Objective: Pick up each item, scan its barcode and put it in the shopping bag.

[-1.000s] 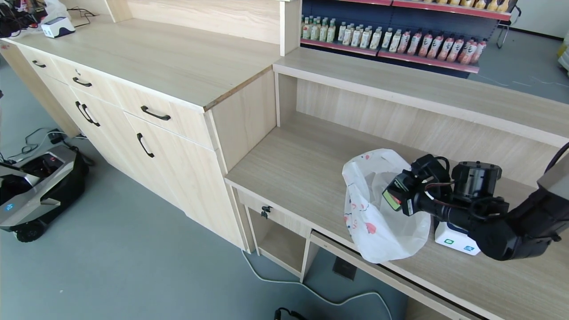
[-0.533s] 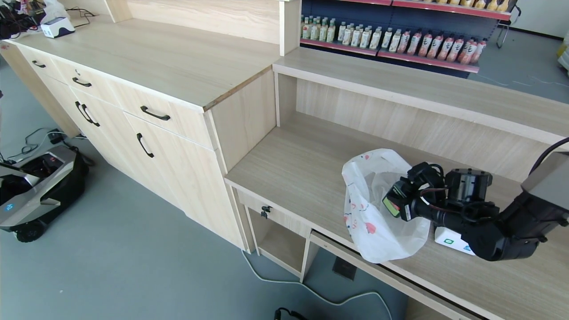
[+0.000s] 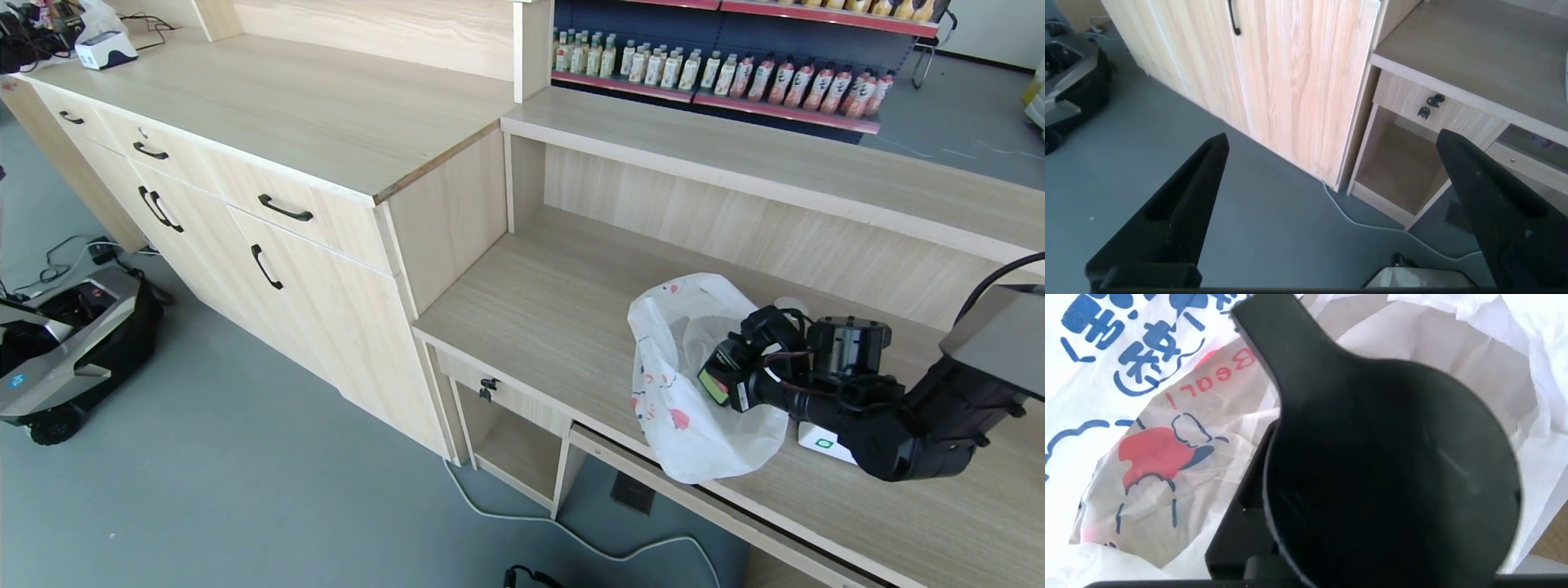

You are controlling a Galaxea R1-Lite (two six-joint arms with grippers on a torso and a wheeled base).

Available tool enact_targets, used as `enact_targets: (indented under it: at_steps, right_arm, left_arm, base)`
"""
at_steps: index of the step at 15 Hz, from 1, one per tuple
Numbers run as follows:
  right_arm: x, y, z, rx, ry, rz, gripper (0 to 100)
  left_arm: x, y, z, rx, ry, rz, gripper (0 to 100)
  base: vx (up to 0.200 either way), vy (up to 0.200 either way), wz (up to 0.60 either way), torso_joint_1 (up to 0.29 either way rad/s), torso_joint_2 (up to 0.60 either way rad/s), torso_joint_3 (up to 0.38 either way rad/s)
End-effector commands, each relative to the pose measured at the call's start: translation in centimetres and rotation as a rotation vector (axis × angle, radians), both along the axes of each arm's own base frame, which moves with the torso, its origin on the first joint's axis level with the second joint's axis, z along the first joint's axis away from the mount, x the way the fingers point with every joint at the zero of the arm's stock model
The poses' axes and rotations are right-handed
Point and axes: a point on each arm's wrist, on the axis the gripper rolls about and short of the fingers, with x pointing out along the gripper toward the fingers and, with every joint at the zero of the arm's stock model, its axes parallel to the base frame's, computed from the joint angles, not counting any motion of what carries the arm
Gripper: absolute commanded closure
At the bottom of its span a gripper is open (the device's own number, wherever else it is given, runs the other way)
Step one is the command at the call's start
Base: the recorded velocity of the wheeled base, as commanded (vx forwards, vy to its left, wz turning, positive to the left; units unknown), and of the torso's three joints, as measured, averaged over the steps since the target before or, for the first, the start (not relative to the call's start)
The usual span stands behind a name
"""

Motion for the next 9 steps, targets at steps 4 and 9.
enact_targets:
  at_steps: [4, 9]
  right_arm:
    - [0.1, -0.1, -0.6, 0.002, 0.016, -0.004, 0]
    - [-5.1, -0.9, 9.5, 0.005, -0.176, -0.017, 0]
  left_arm:
    - [0.0, 0.0, 0.0, -0.001, -0.001, 0.002, 0]
    - [0.0, 0.0, 0.0, 0.001, 0.0, 0.0, 0]
  base:
    - [0.0, 0.0, 0.0, 0.0, 0.0, 0.0]
    - [0.0, 0.0, 0.0, 0.0, 0.0, 0.0]
